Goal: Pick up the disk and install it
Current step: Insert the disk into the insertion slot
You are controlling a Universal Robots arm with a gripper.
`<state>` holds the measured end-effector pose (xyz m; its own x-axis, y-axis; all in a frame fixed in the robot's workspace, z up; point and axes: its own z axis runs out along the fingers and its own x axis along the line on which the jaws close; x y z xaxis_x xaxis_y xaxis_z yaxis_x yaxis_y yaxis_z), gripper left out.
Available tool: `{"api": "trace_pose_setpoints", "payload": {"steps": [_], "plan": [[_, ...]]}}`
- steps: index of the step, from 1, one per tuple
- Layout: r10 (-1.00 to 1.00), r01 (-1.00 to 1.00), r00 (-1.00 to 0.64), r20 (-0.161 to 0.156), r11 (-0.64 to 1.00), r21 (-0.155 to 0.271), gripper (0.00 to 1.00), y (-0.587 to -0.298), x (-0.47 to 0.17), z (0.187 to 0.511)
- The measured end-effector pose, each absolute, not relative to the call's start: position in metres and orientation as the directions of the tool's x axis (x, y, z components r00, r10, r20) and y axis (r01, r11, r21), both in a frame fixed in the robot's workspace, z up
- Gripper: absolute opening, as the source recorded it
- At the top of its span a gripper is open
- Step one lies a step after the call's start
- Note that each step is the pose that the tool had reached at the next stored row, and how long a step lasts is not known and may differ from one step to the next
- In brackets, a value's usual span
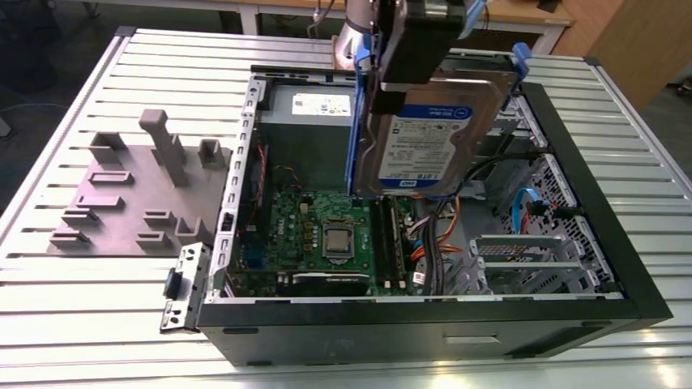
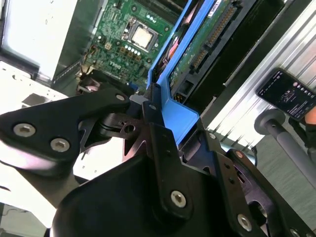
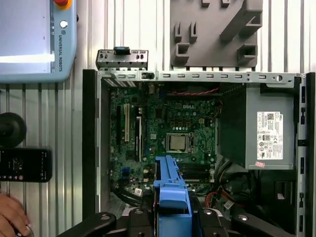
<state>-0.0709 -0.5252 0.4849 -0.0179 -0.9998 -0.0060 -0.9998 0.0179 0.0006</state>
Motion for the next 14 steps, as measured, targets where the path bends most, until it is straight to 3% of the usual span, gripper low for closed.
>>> {"api": "trace_pose_setpoints", "payload": {"steps": [14], "plan": [[-1.000,-1.000,-0.018,-0.006,0.018,0.001,0.36,-0.529,-0.039,0.483]]}}
